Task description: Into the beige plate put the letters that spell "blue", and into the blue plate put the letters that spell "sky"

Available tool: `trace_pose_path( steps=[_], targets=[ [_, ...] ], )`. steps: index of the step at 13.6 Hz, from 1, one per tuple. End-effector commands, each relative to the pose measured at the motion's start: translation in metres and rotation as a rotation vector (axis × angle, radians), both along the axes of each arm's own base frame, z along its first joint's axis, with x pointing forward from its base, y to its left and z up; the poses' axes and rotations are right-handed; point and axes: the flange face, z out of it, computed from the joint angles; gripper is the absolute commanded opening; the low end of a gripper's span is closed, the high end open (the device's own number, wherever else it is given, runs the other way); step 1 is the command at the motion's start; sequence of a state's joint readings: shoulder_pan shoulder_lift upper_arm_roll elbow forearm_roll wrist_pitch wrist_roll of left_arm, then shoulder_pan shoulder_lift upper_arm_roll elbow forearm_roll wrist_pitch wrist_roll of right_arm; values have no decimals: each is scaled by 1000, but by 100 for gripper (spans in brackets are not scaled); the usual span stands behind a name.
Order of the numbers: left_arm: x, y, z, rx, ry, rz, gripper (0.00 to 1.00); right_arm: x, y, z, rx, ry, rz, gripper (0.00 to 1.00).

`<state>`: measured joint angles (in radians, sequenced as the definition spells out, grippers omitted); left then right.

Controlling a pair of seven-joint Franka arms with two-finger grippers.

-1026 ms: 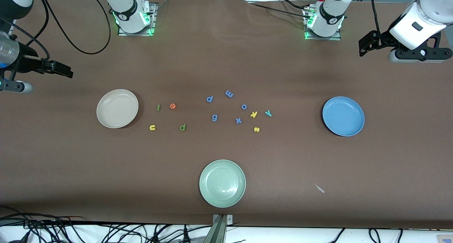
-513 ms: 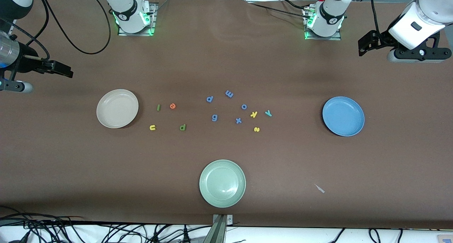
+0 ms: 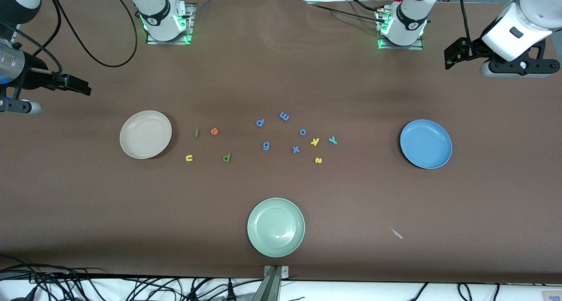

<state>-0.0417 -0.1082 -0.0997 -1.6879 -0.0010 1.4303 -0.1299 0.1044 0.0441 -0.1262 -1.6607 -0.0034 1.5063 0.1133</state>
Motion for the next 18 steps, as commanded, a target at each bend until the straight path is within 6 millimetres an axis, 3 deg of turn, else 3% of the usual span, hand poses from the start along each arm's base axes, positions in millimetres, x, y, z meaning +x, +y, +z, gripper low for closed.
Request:
trace_pose_path(
  steps=[1, 9, 12, 16, 18],
  targets=[
    [0, -2, 8, 18, 1, -2, 100, 1, -3, 4, 11, 7, 3, 100],
    [0, -2, 8, 19, 4, -2, 100, 1, -3, 3, 13, 11, 3, 100],
    [0, -2, 8, 19, 4, -2, 100, 2, -4, 0, 25, 12, 112, 100],
    [0, -2, 8, 19, 4, -2, 100, 11, 5, -23, 28, 56, 130, 100],
    [0, -2, 8, 19, 4, -2, 100, 23, 23, -54, 48, 98, 145, 100]
  ],
)
